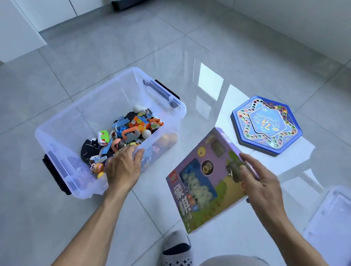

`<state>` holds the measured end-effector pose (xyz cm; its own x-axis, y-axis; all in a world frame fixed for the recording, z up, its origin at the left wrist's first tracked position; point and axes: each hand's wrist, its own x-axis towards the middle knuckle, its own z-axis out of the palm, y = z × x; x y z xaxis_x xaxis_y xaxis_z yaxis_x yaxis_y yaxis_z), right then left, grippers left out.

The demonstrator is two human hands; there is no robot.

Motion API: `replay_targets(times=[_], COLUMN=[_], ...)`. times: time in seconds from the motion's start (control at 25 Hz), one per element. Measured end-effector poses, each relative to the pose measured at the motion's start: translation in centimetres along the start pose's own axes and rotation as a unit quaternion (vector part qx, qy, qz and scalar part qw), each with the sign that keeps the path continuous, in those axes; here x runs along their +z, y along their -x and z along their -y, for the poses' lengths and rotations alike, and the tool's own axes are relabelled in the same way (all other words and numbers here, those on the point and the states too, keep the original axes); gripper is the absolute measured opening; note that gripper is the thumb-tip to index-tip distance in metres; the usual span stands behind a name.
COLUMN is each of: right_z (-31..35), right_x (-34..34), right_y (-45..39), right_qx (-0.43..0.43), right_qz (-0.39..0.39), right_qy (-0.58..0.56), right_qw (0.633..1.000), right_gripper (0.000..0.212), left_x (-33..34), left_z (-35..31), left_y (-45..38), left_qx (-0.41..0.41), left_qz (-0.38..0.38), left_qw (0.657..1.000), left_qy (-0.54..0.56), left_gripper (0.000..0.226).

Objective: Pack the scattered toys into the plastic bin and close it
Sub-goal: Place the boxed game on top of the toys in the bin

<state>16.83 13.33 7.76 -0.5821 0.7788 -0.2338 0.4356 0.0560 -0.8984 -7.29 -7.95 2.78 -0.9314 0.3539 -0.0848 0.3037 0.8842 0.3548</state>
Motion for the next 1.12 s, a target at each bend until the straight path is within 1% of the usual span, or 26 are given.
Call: replay_targets(times=[0.04,0.12,0.16,0.24,0.32,0.4,0.48,0.56,0.64,0.68,0.76,0.84,0.88,0.92,0.96,1.0,1.04,1.08,1.12], right_z=[0.8,3.2,4.6,6.5,8.1,9.6,11.3,12.1,12.0,11.6,9.9,8.0,7.5,6.9,6.8,6.8,7.2,7.9,8.8], right_x=[-1.2,-3.5,-4.3,-6.1,-8.1,-9.8,-10.1,-7.7,-3.8,-1.7,2.7,6.0,7.2,7.8,7.7,7.2,6.1,4.6,2.8], right_y=[-0.6,-1.5,-1.9,-2.5,-2.7,-2.4,-2.0,-2.1,-2.7,-3.2,-4.1,-4.6,-4.7,-5.1,-5.6,-6.7,-8.0,-9.3,-10.7], right_qx=[0.021,0.011,-0.003,-0.018,-0.017,-0.02,-0.034,-0.012,0.046,0.077,0.124,0.173,0.197,0.206,0.185,0.131,0.054,-0.018,-0.068], right_qz=[-0.049,-0.111,-0.131,-0.159,-0.155,-0.155,-0.171,-0.163,-0.131,-0.11,-0.068,0.018,0.078,0.135,0.179,0.203,0.219,0.24,0.259], right_qy=[-0.067,-0.166,-0.185,-0.182,-0.178,-0.182,-0.21,-0.252,-0.278,-0.271,-0.226,-0.187,-0.16,-0.096,0.0,0.114,0.218,0.303,0.371], right_qw=[0.996,0.98,0.974,0.97,0.972,0.971,0.962,0.954,0.951,0.953,0.964,0.967,0.964,0.964,0.966,0.964,0.949,0.922,0.889], right_gripper=[0.028,0.026,0.026,0.025,0.025,0.029,0.03,0.026,0.022,0.021,0.02,0.024,0.027,0.03,0.031,0.035,0.038,0.038,0.036], left_x=[0.1,-0.1,-0.2,-0.1,0.5,0.7,1.0,1.2,1.3,1.5,1.4,1.6,1.8,1.9,2.3,2.4,2.7,2.9,3.2], left_z=[0.0,-0.1,-0.2,-0.9,-1.4,-1.5,-1.7,-2.8,-4.1,-4.5,-4.6,-4.2,-4.0,-3.7,-3.8,-4.0,-4.3,-4.8,-5.5], left_y=[0.3,1.3,1.6,2.1,3.6,5.1,6.2,7.2,8.2,8.8,9.4,9.2,9.2,9.3,9.3,9.4,9.4,9.2,8.9], left_qx=[0.011,0.045,0.062,0.083,0.107,0.137,0.155,0.167,0.199,0.218,0.215,0.198,0.205,0.225,0.248,0.262,0.266,0.265,0.261], left_qz=[-0.01,-0.03,-0.022,0.027,0.051,0.04,0.043,0.054,0.081,0.09,0.126,0.152,0.147,0.128,0.099,0.074,0.06,0.049,0.038], left_qw=[1.0,0.998,0.998,0.996,0.992,0.989,0.986,0.983,0.975,0.97,0.962,0.956,0.958,0.961,0.962,0.962,0.962,0.963,0.965], left_qy=[0.008,0.011,0.007,0.019,0.036,0.044,0.043,0.049,0.051,0.059,0.113,0.154,0.137,0.099,0.057,0.026,0.008,0.001,-0.002], left_gripper=[0.036,0.039,0.041,0.04,0.038,0.038,0.038,0.035,0.039,0.042,0.038,0.035,0.039,0.041,0.042,0.041,0.04,0.039,0.039])
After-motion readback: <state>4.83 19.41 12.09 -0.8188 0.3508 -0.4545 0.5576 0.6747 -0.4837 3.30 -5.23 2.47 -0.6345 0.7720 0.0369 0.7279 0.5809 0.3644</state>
